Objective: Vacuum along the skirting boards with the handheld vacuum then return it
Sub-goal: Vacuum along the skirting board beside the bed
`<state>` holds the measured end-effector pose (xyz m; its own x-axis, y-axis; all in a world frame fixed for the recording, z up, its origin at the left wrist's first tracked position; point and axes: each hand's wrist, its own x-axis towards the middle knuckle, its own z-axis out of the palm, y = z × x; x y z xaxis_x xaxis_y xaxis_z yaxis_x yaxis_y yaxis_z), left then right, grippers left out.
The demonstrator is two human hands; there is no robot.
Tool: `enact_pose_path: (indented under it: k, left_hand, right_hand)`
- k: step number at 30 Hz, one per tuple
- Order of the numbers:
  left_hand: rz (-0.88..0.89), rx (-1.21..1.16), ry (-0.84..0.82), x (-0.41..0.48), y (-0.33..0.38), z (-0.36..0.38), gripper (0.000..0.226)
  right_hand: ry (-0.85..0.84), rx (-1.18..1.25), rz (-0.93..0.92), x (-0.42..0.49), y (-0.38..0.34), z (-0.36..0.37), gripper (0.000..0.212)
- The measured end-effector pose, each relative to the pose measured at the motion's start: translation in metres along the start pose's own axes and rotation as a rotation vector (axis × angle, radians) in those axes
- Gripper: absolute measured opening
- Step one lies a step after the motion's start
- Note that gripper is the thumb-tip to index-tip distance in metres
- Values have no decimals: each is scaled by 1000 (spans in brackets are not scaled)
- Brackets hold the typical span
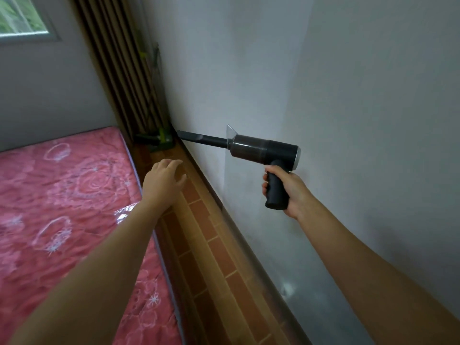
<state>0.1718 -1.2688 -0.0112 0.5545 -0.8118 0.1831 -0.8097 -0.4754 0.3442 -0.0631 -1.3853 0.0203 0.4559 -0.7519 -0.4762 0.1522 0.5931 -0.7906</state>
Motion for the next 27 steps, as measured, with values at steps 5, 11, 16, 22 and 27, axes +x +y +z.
enact_pose_path:
  k: [5, 11, 16, 22, 27]
  left_hand:
    - [-72, 8, 24, 3, -20, -3, 46]
    - [-99, 22, 62, 21, -36, -7, 46]
    - [-110, 24, 77, 48, -52, -9, 46]
    - [-98, 18, 77, 83, -68, -6, 47]
    - [-79, -1, 86, 114, -81, 2, 47]
  right_hand:
    - [-41, -6, 20, 22, 0, 16, 23]
    - [-80, -38, 45, 46, -3, 32, 21]
    - [-92, -37, 45, 71, -12, 52, 27]
    - [-117, -41, 54, 102, -19, 74, 25]
    - [-120, -21, 61, 129, -22, 88, 19]
